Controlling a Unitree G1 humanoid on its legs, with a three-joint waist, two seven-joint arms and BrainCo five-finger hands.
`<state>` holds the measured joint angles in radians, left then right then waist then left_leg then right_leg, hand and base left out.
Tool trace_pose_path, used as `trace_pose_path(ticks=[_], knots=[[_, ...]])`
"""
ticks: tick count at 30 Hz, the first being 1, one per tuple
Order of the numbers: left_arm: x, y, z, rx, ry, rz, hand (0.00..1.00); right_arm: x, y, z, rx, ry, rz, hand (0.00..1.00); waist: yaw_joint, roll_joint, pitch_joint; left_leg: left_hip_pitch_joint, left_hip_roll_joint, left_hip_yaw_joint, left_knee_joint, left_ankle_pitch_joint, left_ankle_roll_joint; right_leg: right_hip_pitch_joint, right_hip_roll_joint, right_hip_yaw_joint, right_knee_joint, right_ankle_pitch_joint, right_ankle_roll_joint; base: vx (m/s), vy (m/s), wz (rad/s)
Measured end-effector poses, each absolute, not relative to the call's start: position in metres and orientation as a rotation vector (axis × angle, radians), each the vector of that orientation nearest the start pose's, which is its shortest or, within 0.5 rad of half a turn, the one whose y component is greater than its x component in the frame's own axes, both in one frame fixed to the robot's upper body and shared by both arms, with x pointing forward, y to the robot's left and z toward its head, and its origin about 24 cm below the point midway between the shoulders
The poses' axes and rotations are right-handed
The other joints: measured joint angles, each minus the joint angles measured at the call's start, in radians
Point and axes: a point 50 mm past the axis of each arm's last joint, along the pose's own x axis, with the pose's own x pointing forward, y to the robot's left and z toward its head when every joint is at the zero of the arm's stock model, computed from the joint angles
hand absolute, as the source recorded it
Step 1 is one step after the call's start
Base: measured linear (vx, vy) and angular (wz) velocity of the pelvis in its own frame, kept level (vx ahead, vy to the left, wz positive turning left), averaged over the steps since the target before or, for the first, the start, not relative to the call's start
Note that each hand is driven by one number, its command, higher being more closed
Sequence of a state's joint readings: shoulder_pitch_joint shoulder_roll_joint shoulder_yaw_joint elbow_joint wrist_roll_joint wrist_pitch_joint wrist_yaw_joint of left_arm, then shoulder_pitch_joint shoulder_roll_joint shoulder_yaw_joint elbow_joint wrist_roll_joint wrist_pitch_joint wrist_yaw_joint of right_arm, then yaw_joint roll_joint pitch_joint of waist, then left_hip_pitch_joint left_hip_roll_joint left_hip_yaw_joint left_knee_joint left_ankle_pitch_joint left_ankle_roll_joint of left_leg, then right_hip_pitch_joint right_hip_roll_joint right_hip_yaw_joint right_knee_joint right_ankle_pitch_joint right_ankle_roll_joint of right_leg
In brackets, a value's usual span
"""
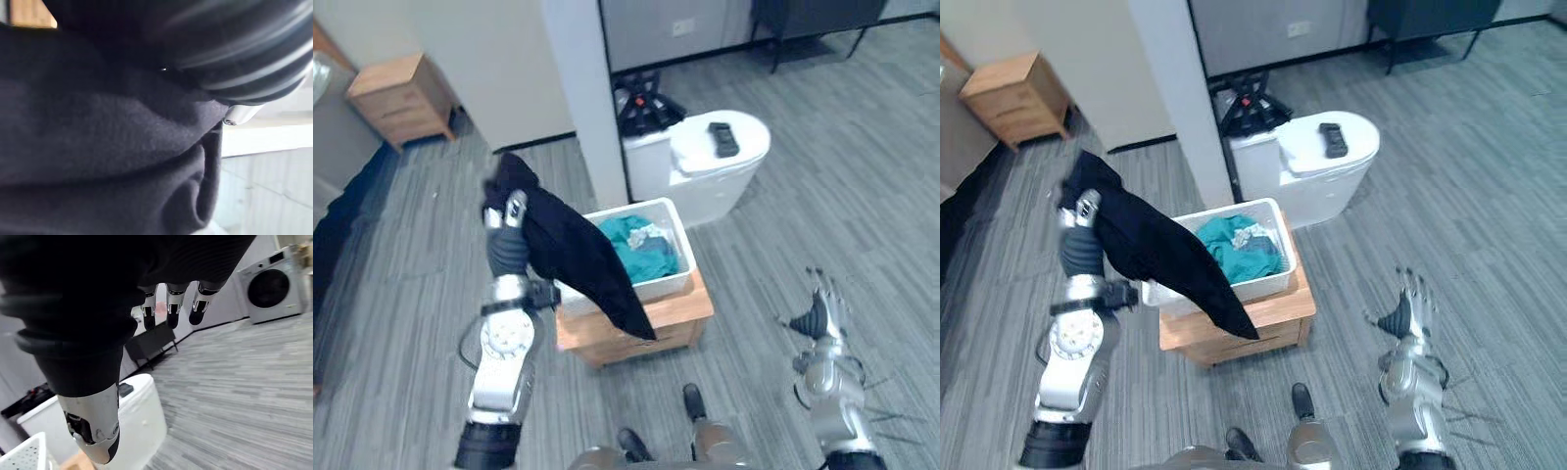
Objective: Tidy the bed and pick cloth on bed and put in laundry
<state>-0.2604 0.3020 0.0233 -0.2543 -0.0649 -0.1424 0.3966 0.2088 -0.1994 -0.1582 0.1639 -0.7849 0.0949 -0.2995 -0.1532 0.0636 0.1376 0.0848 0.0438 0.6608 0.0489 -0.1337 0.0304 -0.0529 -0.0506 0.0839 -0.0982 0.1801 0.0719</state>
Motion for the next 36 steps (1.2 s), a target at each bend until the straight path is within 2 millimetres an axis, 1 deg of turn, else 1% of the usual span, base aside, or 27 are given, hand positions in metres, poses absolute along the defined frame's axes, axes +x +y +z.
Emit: trace_pose_path(ticks=[2, 4, 5, 6, 7, 9, 11, 13, 15, 16, 17, 18, 19, 20, 23, 25, 26, 27, 28, 29, 30, 33, 34, 36], knots=[[0.280, 0.199, 0.209, 0.139, -0.748, 0.348, 1.00, 0.173, -0.260, -0.028, -1.029, 0.417, -0.365, 0.00, -0.001, 0.000, -0.013, 0.026, -0.002, 0.023, -0.029, 0.006, -0.009, 0.006, 0.005, -0.001, 0.000, -0.001, -0.002, -0.01, -0.018, -0.28], [0.290, 0.205, 0.222, 0.173, -0.776, 0.390, 1.00, 0.163, -0.259, -0.034, -1.008, 0.452, -0.362, 0.00, -0.005, 0.002, -0.018, 0.045, -0.004, 0.029, -0.057, 0.013, -0.019, 0.014, 0.010, -0.005, 0.000, -0.004, -0.005, 0.01, -0.018, -0.09], [0.296, 0.209, 0.227, 0.191, -0.776, 0.405, 1.00, 0.157, -0.258, -0.038, -1.001, 0.473, -0.353, 0.00, -0.010, 0.004, -0.029, 0.052, -0.006, 0.031, -0.074, 0.021, -0.030, 0.014, 0.014, -0.008, 0.000, -0.006, -0.008, 0.00, 0.000, 0.00], [0.299, 0.210, 0.228, 0.202, -0.770, 0.411, 1.00, 0.155, -0.258, -0.039, -0.994, 0.483, -0.347, 0.00, -0.016, 0.004, -0.036, 0.053, -0.006, 0.031, -0.082, 0.025, -0.034, 0.014, 0.015, -0.013, 0.000, -0.006, -0.009, 0.02, -0.018, 0.12], [0.305, 0.214, 0.229, 0.224, -0.757, 0.425, 1.00, 0.153, -0.256, -0.042, -0.978, 0.493, -0.342, 0.00, -0.029, 0.005, -0.045, 0.054, -0.006, 0.029, -0.088, 0.029, -0.038, 0.014, 0.015, -0.023, 0.000, -0.003, -0.015, 0.02, -0.019, 0.10], [0.313, 0.214, 0.228, 0.234, -0.729, 0.434, 1.00, 0.152, -0.252, -0.043, -0.967, 0.492, -0.329, 0.00, -0.030, 0.005, -0.047, 0.055, -0.005, 0.030, -0.091, 0.032, -0.035, 0.013, 0.016, -0.024, 0.000, -0.002, -0.016, 0.01, -0.009, 0.04], [0.322, 0.213, 0.220, 0.251, -0.677, 0.437, 1.00, 0.153, -0.248, -0.044, -0.937, 0.491, -0.326, 0.00, -0.038, 0.000, -0.043, 0.051, -0.006, 0.030, -0.091, 0.033, -0.033, 0.010, 0.016, -0.026, 0.000, 0.000, -0.019, 0.00, 0.000, 0.00], [0.328, 0.210, 0.208, 0.265, -0.619, 0.431, 1.00, 0.156, -0.240, -0.046, -0.915, 0.478, -0.305, 0.00, -0.050, -0.015, -0.037, 0.027, -0.006, 0.029, -0.083, 0.032, -0.031, -0.010, 0.013, -0.027, 0.000, 0.003, -0.021, 0.00, 0.000, 0.00], [0.332, 0.204, 0.199, 0.279, -0.577, 0.416, 1.00, 0.159, -0.232, -0.047, -0.885, 0.472, -0.298, 0.00, -0.052, -0.030, -0.020, -0.006, -0.007, 0.029, -0.074, 0.032, -0.030, -0.040, 0.009, -0.026, 0.000, 0.011, -0.018, -0.02, -0.012, -0.01], [0.335, 0.198, 0.192, 0.275, -0.545, 0.404, 1.00, 0.161, -0.227, -0.047, -0.876, 0.462, -0.288, 0.00, -0.052, -0.039, -0.002, -0.024, -0.006, 0.030, -0.066, 0.031, -0.030, -0.057, 0.008, -0.026, 0.000, 0.016, -0.018, -0.03, -0.018, -0.01], [0.336, 0.196, 0.188, 0.275, -0.530, 0.398, 1.00, 0.163, -0.225, -0.047, -0.871, 0.456, -0.282, 0.00, -0.053, -0.042, 0.012, -0.029, -0.006, 0.031, -0.064, 0.031, -0.029, -0.062, 0.007, -0.025, 0.000, 0.019, -0.019, -0.03, -0.021, -0.04], [0.339, 0.189, 0.181, 0.278, -0.499, 0.381, 1.00, 0.166, -0.221, -0.045, -0.855, 0.440, -0.275, 0.00, -0.053, -0.047, 0.039, -0.042, -0.005, 0.033, -0.056, 0.030, -0.028, -0.073, 0.006, -0.023, 0.000, 0.023, -0.021, -0.03, -0.022, -0.05], [0.341, 0.182, 0.175, 0.273, -0.474, 0.366, 1.00, 0.170, -0.217, -0.044, -0.850, 0.422, -0.270, 0.00, -0.052, -0.049, 0.065, -0.059, 0.000, 0.036, -0.041, 0.026, -0.022, -0.087, 0.006, -0.021, 0.001, 0.028, -0.023, -0.03, -0.022, -0.07], [0.342, 0.179, 0.171, 0.272, -0.459, 0.362, 1.00, 0.172, -0.215, -0.043, -0.849, 0.414, -0.269, 0.00, -0.052, -0.050, 0.075, -0.070, 0.002, 0.039, -0.034, 0.025, -0.021, -0.096, 0.006, -0.020, 0.001, 0.031, -0.023, -0.03, -0.018, -0.11], [0.347, 0.166, 0.148, 0.301, -0.370, 0.327, 1.00, 0.181, -0.210, -0.038, -0.834, 0.374, -0.290, 0.00, -0.048, -0.056, 0.133, -0.112, 0.017, 0.053, -0.007, 0.014, -0.020, -0.147, 0.011, 0.001, 0.013, 0.043, -0.021, 0.00, -0.014, -0.14], [0.347, 0.162, 0.138, 0.313, -0.335, 0.316, 1.00, 0.183, -0.210, -0.037, -0.829, 0.366, -0.296, 0.00, -0.048, -0.057, 0.163, -0.114, 0.025, 0.055, -0.002, 0.014, -0.019, -0.150, 0.017, 0.002, 0.013, 0.052, -0.024, 0.00, -0.006, -0.11], [0.344, 0.159, 0.127, 0.333, -0.302, 0.303, 1.00, 0.183, -0.209, -0.037, -0.828, 0.370, -0.295, 0.00, -0.047, -0.057, 0.166, -0.125, 0.027, 0.059, -0.001, 0.014, -0.019, -0.164, 0.019, 0.002, 0.015, 0.053, -0.025, 0.00, 0.000, -0.08], [0.343, 0.158, 0.121, 0.344, -0.286, 0.296, 1.00, 0.183, -0.209, -0.037, -0.826, 0.370, -0.294, 0.00, -0.047, -0.057, 0.171, -0.129, 0.028, 0.060, 0.000, 0.014, -0.019, -0.168, 0.021, 0.003, 0.015, 0.054, -0.026, 0.02, 0.000, -0.10], [0.341, 0.158, 0.108, 0.381, -0.242, 0.278, 1.00, 0.183, -0.208, -0.038, -0.818, 0.371, -0.296, 0.00, -0.040, -0.057, 0.185, -0.138, 0.033, 0.064, 0.004, 0.014, -0.019, -0.179, 0.024, 0.003, 0.019, 0.056, -0.028, 0.01, 0.001, -0.12], [0.341, 0.159, 0.102, 0.402, -0.213, 0.277, 1.00, 0.183, -0.206, -0.039, -0.804, 0.374, -0.298, 0.00, -0.030, -0.056, 0.189, -0.146, 0.038, 0.069, 0.008, 0.014, -0.019, -0.192, 0.029, 0.005, 0.027, 0.060, -0.028, 0.01, 0.000, -0.15], [0.341, 0.162, 0.096, 0.424, -0.187, 0.281, 0.00, 0.183, -0.205, -0.039, -0.790, 0.377, -0.299, 0.00, -0.020, -0.056, 0.199, -0.152, 0.047, 0.072, 0.014, 0.015, -0.020, -0.199, 0.037, 0.004, 0.028, 0.075, -0.029, -0.01, 0.001, -0.08], [0.342, 0.174, 0.082, 0.458, -0.108, 0.313, 0.00, 0.182, -0.203, -0.042, -0.791, 0.383, -0.297, 0.00, -0.016, -0.057, 0.217, -0.161, 0.060, 0.061, 0.023, 0.017, -0.023, -0.201, 0.045, 0.003, 0.028, 0.083, -0.030, 0.00, 0.010, 0.07], [0.342, 0.180, 0.078, 0.457, -0.077, 0.339, 0.00, 0.182, -0.203, -0.042, -0.791, 0.384, -0.296, 0.00, -0.011, -0.059, 0.222, -0.161, 0.062, 0.059, 0.022, 0.017, -0.023, -0.201, 0.047, 0.003, 0.029, 0.083, -0.030, 0.00, 0.000, 0.00], [0.343, 0.187, 0.077, 0.450, -0.054, 0.371, 0.00, 0.181, -0.203, -0.044, -0.786, 0.394, -0.295, 0.00, 0.002, -0.060, 0.226, -0.167, 0.065, 0.059, 0.021, 0.019, -0.026, -0.208, 0.050, 0.004, 0.029, 0.086, -0.035, 0.00, 0.000, 0.00]])
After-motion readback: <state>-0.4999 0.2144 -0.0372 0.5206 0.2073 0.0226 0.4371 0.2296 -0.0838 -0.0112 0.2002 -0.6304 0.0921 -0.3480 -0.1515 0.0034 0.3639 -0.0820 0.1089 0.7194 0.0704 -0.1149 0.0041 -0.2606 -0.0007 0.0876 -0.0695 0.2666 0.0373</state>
